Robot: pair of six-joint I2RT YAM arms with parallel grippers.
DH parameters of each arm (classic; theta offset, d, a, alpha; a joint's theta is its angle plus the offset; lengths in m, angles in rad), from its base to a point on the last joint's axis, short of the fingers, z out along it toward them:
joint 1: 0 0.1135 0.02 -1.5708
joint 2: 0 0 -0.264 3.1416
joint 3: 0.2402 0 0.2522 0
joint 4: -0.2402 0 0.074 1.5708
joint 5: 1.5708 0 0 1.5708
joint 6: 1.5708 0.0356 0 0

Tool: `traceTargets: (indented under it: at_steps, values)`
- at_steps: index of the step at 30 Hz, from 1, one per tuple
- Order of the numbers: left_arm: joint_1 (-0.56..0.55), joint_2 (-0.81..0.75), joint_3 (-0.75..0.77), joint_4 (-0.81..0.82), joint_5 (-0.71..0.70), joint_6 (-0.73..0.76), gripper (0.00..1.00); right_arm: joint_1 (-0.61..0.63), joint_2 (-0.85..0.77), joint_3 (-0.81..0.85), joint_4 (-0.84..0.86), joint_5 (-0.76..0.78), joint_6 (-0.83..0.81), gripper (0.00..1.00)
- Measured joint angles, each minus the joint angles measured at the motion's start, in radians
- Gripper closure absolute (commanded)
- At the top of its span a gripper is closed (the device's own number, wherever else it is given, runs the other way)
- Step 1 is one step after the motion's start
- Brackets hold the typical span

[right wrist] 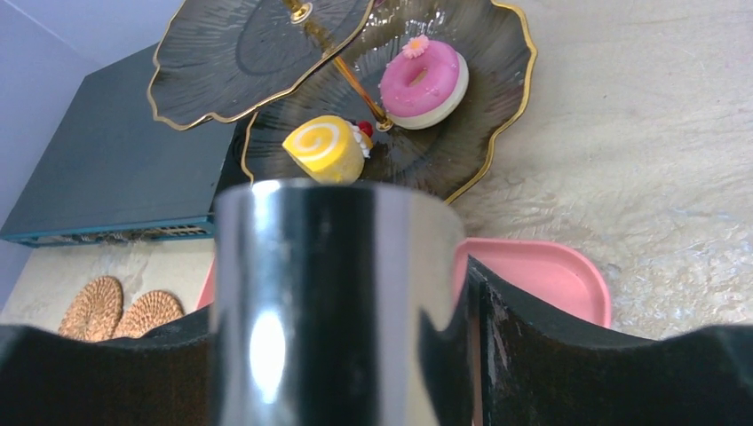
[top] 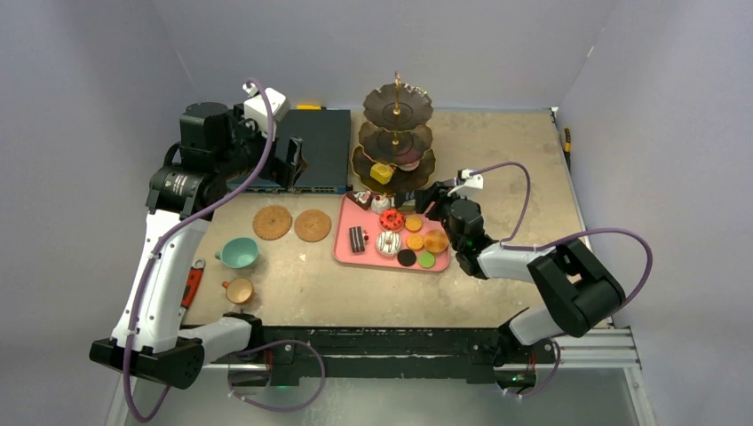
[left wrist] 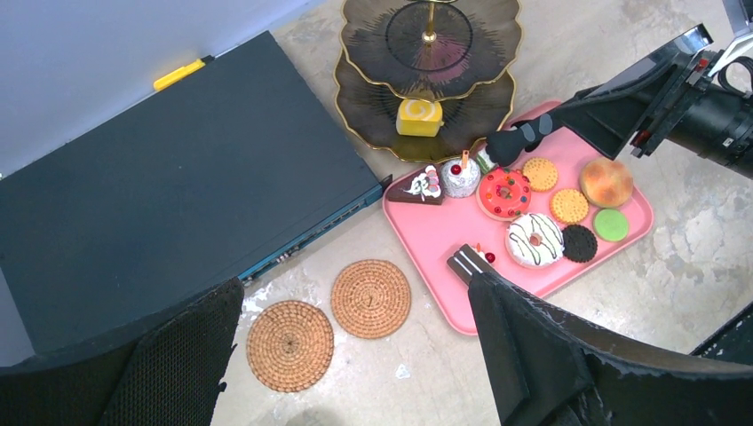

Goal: Serve the afternoon tea

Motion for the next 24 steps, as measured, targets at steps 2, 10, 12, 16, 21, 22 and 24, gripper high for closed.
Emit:
traceTargets:
  at_steps: [2,10,12,16,21,22,24]
  values:
    - [0.000,0.000,0.000,0.000,0.000,0.002,0.01,0.010,0.010,0.005,0.005,0.005,-0.002,0.49]
    - [0.000,0.000,0.000,0.000,0.000,0.002,0.01,0.022,-0.003,0.002,0.003,0.025,-0.018,0.64]
    - [0.000,0.000,0.000,0.000,0.000,0.002,0.01,0.022,-0.036,-0.005,-0.012,0.027,-0.019,0.65]
    - [0.000,0.000,0.000,0.000,0.000,0.002,0.01,0.022,-0.136,-0.022,-0.046,0.030,-0.018,0.64]
    - [0.000,0.000,0.000,0.000,0.000,0.002,0.01,0.021,-0.229,-0.026,-0.063,0.046,-0.023,0.64]
    - [0.000,0.000,0.000,0.000,0.000,0.002,0.01,0.019,-0.234,-0.026,-0.063,0.050,-0.026,0.64]
    - [0.000,0.000,0.000,0.000,0.000,0.002,0.01,0.012,-0.226,-0.024,-0.064,0.051,-0.034,0.64]
